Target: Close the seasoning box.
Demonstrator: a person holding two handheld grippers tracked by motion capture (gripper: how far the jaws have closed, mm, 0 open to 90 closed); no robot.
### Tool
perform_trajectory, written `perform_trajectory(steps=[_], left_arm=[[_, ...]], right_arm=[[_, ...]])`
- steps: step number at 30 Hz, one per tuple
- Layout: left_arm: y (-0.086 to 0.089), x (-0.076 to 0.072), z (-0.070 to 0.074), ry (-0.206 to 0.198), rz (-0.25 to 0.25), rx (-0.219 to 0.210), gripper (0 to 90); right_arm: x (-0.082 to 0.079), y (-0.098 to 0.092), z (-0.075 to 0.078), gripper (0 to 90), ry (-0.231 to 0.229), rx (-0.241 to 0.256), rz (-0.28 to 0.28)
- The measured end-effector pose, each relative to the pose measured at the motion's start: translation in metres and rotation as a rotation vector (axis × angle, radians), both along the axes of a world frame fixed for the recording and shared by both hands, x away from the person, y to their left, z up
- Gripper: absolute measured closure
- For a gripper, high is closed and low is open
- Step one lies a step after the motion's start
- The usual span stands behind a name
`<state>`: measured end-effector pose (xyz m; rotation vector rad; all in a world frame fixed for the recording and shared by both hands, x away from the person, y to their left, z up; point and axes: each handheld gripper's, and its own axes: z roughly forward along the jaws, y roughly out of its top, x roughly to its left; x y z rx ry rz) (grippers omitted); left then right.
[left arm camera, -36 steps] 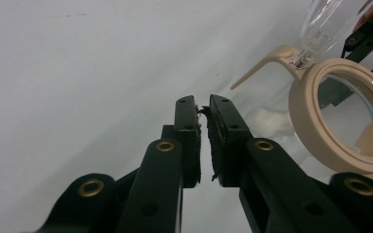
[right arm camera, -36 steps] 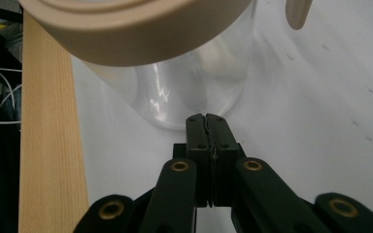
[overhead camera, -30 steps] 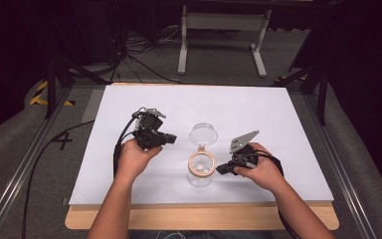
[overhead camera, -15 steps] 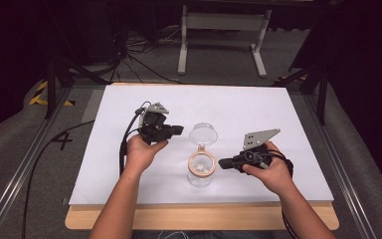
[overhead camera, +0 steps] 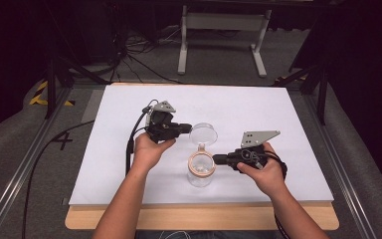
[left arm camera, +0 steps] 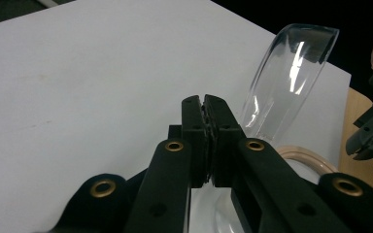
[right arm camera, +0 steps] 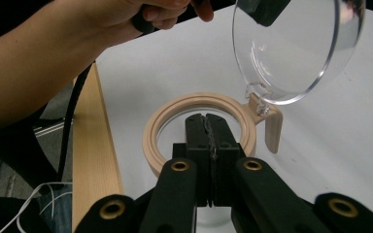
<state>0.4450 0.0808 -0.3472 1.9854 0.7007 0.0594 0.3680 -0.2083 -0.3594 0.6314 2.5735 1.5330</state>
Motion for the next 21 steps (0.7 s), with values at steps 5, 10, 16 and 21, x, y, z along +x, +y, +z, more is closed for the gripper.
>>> perform_trajectory(steps=[5,10,16,21], left_arm=[[-0.002,-0.006,0.003,-0.013,-0.013,0.019,87.1],[-0.002,-0.010,0.005,-0.019,-0.034,0.033,87.1],[-0.003,-0.016,0.008,-0.033,-0.042,0.057,86.9],[-0.003,-0.017,0.008,-0.036,-0.054,0.073,86.1]], right_arm=[[0.003,0.001,-0.002,90.0,-0.011,0.012,-0.013],[0.004,0.003,-0.001,90.0,0.003,0.034,-0.005],[0.005,0.004,-0.001,90.0,0.008,0.045,0.000],[0.006,0.004,-0.002,90.0,0.020,0.040,-0.001]])
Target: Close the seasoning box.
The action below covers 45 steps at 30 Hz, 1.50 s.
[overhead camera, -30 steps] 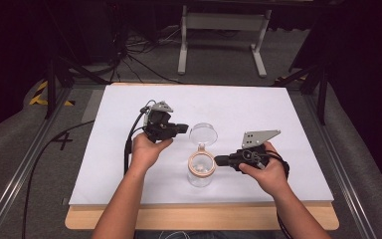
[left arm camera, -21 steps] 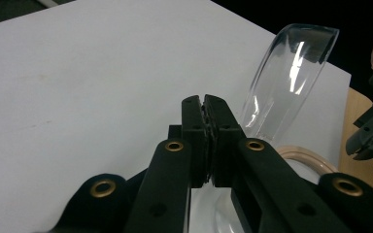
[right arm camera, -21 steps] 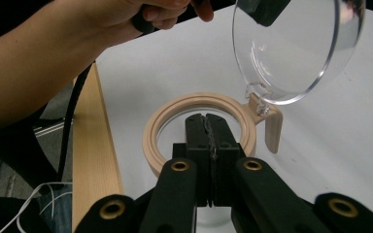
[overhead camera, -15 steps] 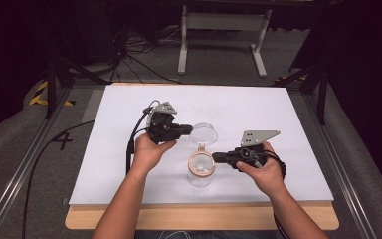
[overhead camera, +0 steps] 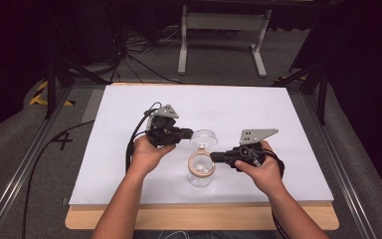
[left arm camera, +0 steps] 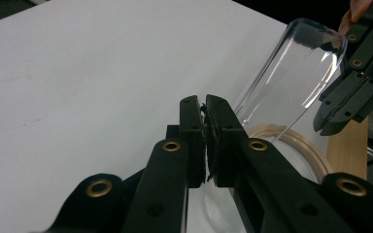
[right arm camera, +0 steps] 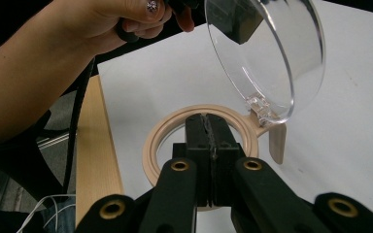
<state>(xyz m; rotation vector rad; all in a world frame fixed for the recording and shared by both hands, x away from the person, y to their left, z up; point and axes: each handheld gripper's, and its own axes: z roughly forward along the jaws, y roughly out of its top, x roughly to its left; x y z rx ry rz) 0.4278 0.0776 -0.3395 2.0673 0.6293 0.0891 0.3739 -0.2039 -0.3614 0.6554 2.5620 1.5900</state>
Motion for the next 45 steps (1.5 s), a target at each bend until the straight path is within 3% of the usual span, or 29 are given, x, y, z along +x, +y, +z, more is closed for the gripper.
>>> perform_trajectory(steps=[10,17,22,45], left_arm=[[0.000,-0.004,0.004,0.004,-0.052,0.023,87.5],[0.004,-0.005,0.007,0.038,-0.073,0.026,86.5],[0.010,-0.006,0.010,0.037,-0.112,0.044,84.8],[0.025,-0.011,0.008,0.061,-0.073,0.037,81.4]], right_arm=[[0.000,-0.003,-0.001,90.0,0.013,-0.008,0.001],[-0.001,-0.004,0.000,90.0,0.028,-0.017,0.015],[-0.006,-0.001,0.004,90.0,0.043,-0.058,0.048],[-0.008,0.003,0.005,90.0,0.149,-0.231,0.099]])
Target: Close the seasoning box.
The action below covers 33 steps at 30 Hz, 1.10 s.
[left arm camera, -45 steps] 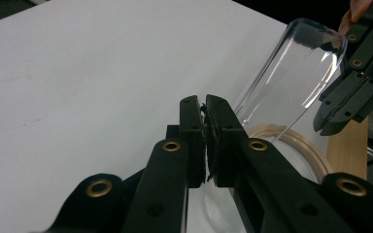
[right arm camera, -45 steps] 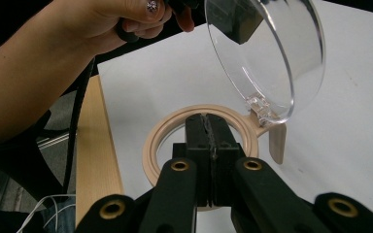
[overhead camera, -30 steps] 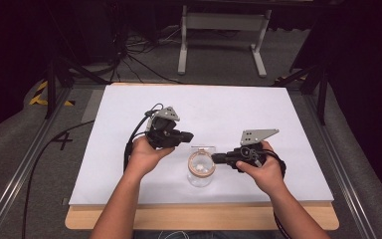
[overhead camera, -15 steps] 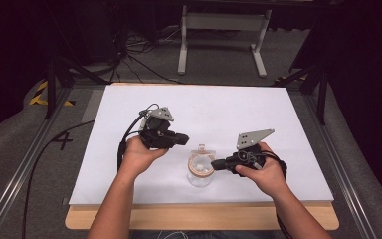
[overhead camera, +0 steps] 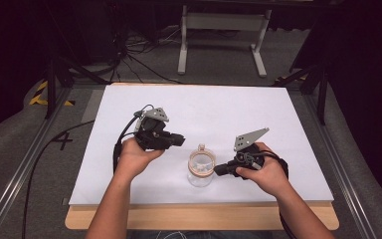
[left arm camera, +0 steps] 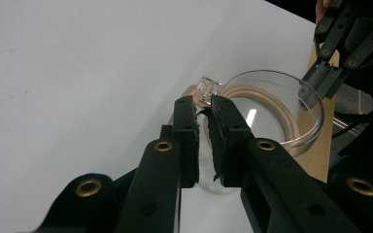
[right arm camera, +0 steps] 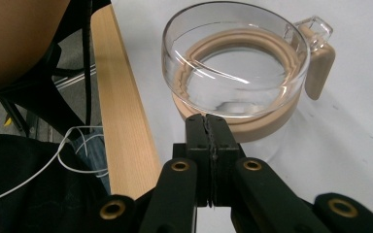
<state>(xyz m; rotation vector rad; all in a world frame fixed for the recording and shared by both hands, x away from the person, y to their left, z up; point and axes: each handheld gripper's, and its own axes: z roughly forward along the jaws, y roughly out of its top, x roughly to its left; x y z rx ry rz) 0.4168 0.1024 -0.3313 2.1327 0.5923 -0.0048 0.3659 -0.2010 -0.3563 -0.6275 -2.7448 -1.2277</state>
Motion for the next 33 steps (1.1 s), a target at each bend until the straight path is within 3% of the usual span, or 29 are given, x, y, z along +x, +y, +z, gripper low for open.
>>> perform_trajectory(steps=[8,13,16,19,23,25,28,33], left_arm=[[0.000,0.000,-0.001,0.003,-0.003,0.006,80.0],[0.001,0.000,0.000,-0.004,0.020,-0.005,75.4],[0.006,-0.002,0.001,-0.006,0.062,-0.017,68.5],[0.015,-0.004,0.002,-0.028,0.116,-0.030,62.2],[0.027,-0.006,0.002,-0.024,0.169,-0.043,56.6],[0.033,-0.007,0.001,-0.026,0.195,-0.050,55.4],[0.039,-0.008,-0.001,-0.039,0.227,-0.047,52.3],[0.048,-0.007,-0.006,-0.050,0.275,-0.041,48.1]], right_arm=[[0.000,0.000,0.000,90.0,0.012,-0.025,0.008],[-0.001,-0.002,0.003,89.7,-0.004,-0.008,0.005],[0.001,-0.006,0.008,80.1,-0.033,0.028,-0.019],[0.004,-0.014,0.016,67.9,-0.081,0.087,-0.058],[0.010,-0.031,0.028,57.7,-0.136,0.142,-0.135],[0.012,-0.036,0.031,55.7,-0.153,0.149,-0.155],[0.019,-0.053,0.037,50.8,-0.216,0.142,-0.233],[0.036,-0.085,0.035,45.7,-0.261,0.119,-0.370]])
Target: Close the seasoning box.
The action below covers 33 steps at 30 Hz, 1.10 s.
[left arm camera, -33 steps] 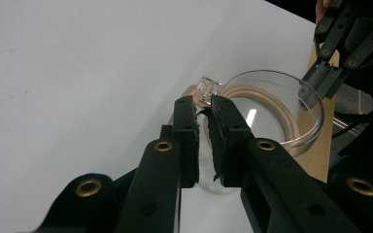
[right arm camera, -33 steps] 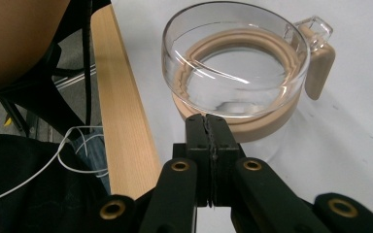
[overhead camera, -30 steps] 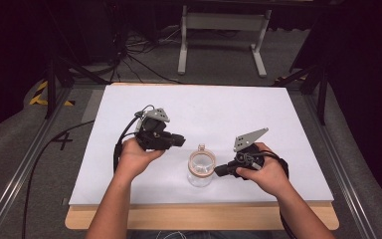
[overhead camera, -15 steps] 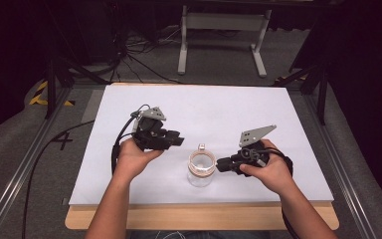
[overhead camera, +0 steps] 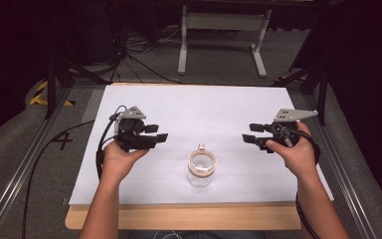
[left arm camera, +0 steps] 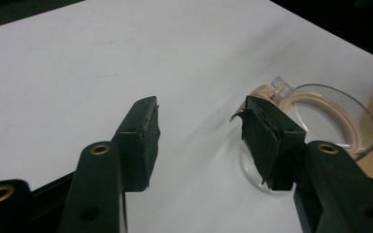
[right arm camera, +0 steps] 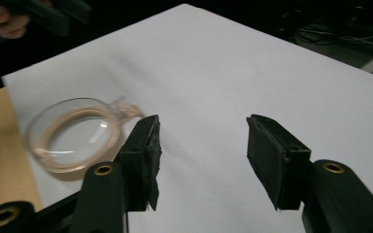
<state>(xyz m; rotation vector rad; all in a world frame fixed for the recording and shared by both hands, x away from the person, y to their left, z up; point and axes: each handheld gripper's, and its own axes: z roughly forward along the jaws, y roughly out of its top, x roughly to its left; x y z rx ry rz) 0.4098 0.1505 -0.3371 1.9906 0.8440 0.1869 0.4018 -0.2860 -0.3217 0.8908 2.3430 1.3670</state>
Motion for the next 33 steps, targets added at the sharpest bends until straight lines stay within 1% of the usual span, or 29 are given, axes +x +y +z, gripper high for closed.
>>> perform_trajectory(steps=[1,2,4,6,8,9,10,12,13,14,15,16,17,18,19,21,22,23,24,25,26,27,30,33], left_arm=[[0.002,0.001,-0.002,-0.004,0.013,-0.002,47.7],[0.003,0.002,-0.004,0.002,0.021,-0.011,47.2],[0.006,0.005,-0.007,0.000,0.039,-0.015,46.0],[0.009,0.007,-0.010,0.014,0.060,-0.016,45.7],[0.011,0.010,-0.015,0.021,0.073,-0.011,45.7],[0.012,0.012,-0.018,0.017,0.079,-0.004,45.4],[0.013,0.013,-0.020,0.020,0.086,-0.003,45.2],[0.015,0.017,-0.026,0.031,0.098,0.012,45.0],[0.015,0.017,-0.026,0.031,0.098,0.012,44.5],[0.016,0.019,-0.029,0.036,0.108,0.018,44.3],[0.017,0.020,-0.032,0.039,0.112,0.019,44.3],[0.019,0.021,-0.034,0.041,0.112,0.025,44.3],[0.020,0.022,-0.037,0.049,0.117,0.026,44.2],[0.020,0.024,-0.039,0.046,0.117,0.035,44.2],[0.021,0.024,-0.040,0.042,0.118,0.050,44.7],[0.021,0.025,-0.044,0.036,0.111,0.065,44.9],[0.021,0.027,-0.048,0.037,0.104,0.070,45.1],[0.021,0.027,-0.048,0.037,0.104,0.070,45.0],[0.021,0.027,-0.050,0.050,0.105,0.076,45.0],[0.021,0.029,-0.052,0.049,0.103,0.083,44.6],[0.021,0.029,-0.054,0.058,0.104,0.077,44.3],[0.022,0.030,-0.055,0.060,0.102,0.088,44.2],[0.022,0.032,-0.061,0.081,0.118,0.109,43.0],[0.023,0.035,-0.065,0.085,0.118,0.143,41.2]], right_arm=[[0.003,-0.005,-0.002,45.0,-0.001,-0.001,-0.019],[0.007,-0.012,-0.005,44.3,-0.001,-0.010,-0.051],[0.014,-0.026,-0.012,43.6,0.008,-0.020,-0.106],[0.020,-0.036,-0.020,43.4,0.024,-0.014,-0.149],[0.026,-0.044,-0.029,43.3,0.030,-0.020,-0.178],[0.029,-0.047,-0.033,43.1,0.042,-0.022,-0.186],[0.031,-0.050,-0.037,43.1,0.047,-0.028,-0.192],[0.036,-0.054,-0.046,42.9,0.061,-0.039,-0.207],[0.036,-0.054,-0.046,42.9,0.061,-0.039,-0.207],[0.041,-0.057,-0.055,42.3,0.079,-0.057,-0.220],[0.041,-0.057,-0.055,42.3,0.079,-0.057,-0.220],[0.043,-0.059,-0.060,41.5,0.089,-0.066,-0.226],[0.047,-0.061,-0.069,41.1,0.109,-0.085,-0.235],[0.047,-0.061,-0.069,41.1,0.109,-0.085,-0.235],[0.049,-0.062,-0.074,40.9,0.122,-0.088,-0.239],[0.053,-0.062,-0.085,40.7,0.139,-0.108,-0.245],[0.057,-0.062,-0.095,40.7,0.146,-0.127,-0.242],[0.057,-0.062,-0.095,40.7,0.146,-0.127,-0.242],[0.058,-0.062,-0.098,40.7,0.146,-0.134,-0.240],[0.059,-0.061,-0.102,40.6,0.143,-0.145,-0.235],[0.060,-0.061,-0.104,40.7,0.143,-0.148,-0.234],[0.061,-0.060,-0.106,40.7,0.140,-0.152,-0.229],[0.061,-0.057,-0.109,40.1,0.156,-0.161,-0.217],[0.061,-0.055,-0.109,39.8,0.156,-0.164,-0.207]])
